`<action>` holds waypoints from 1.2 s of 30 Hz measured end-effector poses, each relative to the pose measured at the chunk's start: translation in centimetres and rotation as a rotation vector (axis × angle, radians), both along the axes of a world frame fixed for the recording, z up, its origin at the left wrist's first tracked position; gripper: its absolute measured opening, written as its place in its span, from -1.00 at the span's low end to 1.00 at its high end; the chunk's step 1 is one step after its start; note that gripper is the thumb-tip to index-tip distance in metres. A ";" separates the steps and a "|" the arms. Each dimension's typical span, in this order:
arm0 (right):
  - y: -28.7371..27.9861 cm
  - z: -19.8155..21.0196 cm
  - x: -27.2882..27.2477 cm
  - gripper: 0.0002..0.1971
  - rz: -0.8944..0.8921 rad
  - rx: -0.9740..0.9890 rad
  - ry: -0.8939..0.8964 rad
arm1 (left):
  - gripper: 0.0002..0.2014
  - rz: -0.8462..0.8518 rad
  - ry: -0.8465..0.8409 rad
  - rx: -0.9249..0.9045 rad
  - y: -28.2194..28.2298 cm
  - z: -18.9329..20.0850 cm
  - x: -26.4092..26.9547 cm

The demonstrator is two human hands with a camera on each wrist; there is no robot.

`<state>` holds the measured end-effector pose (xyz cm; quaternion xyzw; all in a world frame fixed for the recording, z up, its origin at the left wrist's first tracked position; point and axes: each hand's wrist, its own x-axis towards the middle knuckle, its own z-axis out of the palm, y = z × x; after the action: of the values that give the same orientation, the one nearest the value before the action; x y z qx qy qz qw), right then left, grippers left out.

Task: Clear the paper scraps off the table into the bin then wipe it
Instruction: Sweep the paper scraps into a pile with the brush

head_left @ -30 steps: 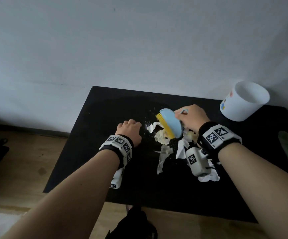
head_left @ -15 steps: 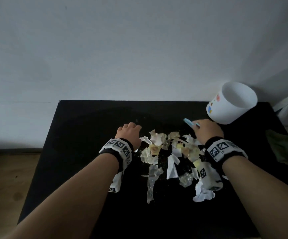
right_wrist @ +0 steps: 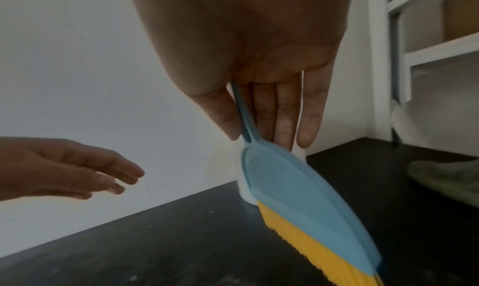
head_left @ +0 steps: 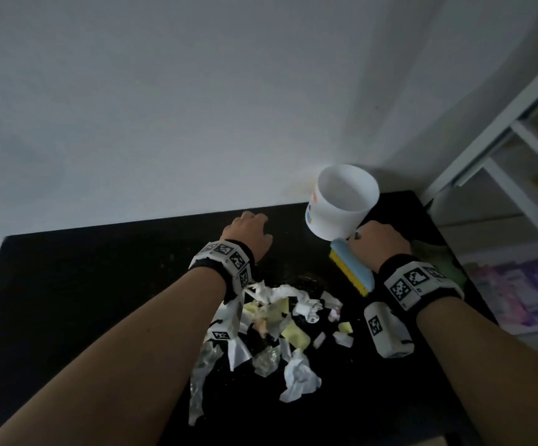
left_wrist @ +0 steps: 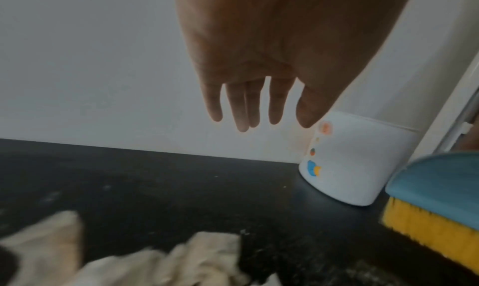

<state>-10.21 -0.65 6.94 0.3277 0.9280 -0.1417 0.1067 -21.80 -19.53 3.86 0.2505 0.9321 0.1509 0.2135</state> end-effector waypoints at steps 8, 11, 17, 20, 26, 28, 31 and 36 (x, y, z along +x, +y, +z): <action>8.4 -1.8 1.8 -0.67 0.000 0.020 0.035 | -0.49 0.155 -0.040 0.074 11.8 0.6 1.4; 9.2 -3.3 1.6 -0.67 0.108 -0.077 -0.056 | -0.44 0.269 -0.081 0.118 14.3 0.4 1.4; 11.9 -3.2 1.7 -0.76 0.117 -0.101 0.011 | -0.55 0.481 -0.290 0.246 17.2 -0.8 0.7; 13.4 -2.9 1.4 -0.72 0.126 -0.061 0.058 | -0.75 0.611 -0.462 0.386 18.0 -0.5 0.6; 13.3 -3.6 0.8 -0.73 0.160 -0.043 0.032 | -0.74 0.638 -0.426 0.457 16.1 -0.1 0.5; 12.0 -4.0 0.3 -0.72 0.208 -0.087 -0.011 | -0.73 0.642 -0.380 0.479 14.6 0.2 0.5; 9.6 -4.1 -0.3 -0.75 0.274 -0.194 -0.019 | -0.75 0.623 -0.311 0.477 12.6 0.8 0.9; 8.8 -3.1 -0.8 -0.74 0.267 -0.176 0.081 | -0.70 0.675 -0.229 0.475 9.2 1.7 1.5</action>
<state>-11.05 8.19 3.83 0.1849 0.9507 -0.2203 0.1154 -20.27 -10.36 5.58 -0.0450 0.8714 0.4496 0.1908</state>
